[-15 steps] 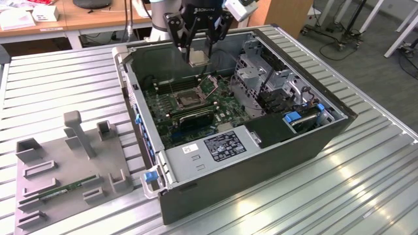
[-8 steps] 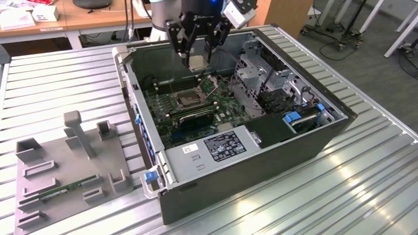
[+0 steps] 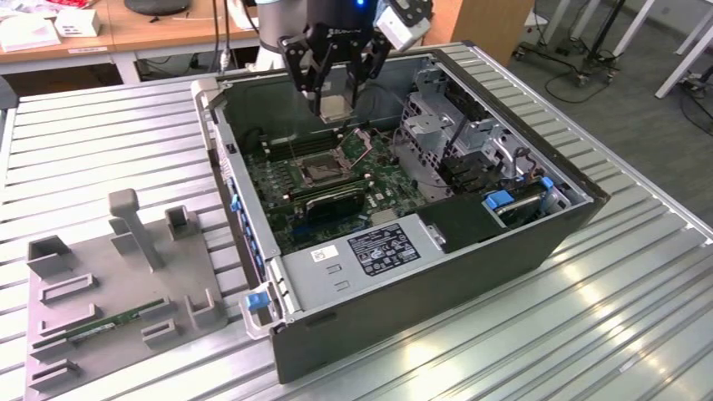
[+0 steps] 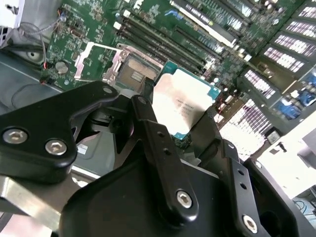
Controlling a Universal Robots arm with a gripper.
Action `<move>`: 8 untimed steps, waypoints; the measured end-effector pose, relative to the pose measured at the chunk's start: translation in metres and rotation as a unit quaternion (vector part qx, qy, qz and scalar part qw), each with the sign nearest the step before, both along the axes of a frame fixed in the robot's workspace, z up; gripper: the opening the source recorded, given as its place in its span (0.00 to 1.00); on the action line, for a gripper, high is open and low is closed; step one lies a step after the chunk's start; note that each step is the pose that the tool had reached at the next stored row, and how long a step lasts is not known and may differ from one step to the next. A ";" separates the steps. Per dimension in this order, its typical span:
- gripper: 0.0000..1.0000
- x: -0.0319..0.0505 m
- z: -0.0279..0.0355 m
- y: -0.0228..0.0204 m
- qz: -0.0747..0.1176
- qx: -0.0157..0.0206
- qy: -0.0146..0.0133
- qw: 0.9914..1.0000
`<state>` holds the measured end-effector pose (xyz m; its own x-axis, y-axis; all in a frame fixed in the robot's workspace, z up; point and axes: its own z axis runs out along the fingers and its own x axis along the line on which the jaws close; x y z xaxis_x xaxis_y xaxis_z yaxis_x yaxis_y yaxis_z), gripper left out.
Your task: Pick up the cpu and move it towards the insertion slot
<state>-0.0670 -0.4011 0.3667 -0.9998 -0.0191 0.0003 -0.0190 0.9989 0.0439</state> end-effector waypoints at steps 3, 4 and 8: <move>0.55 0.0010 -0.0036 0.0072 0.000 0.000 0.000 1.000; 0.55 0.0020 -0.0050 0.0093 0.000 0.000 0.000 1.000; 0.55 0.0069 -0.0113 0.0189 0.000 0.000 0.000 1.000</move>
<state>-0.0601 -0.3822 0.3554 -0.9998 -0.0191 0.0004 -0.0191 0.9989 0.0438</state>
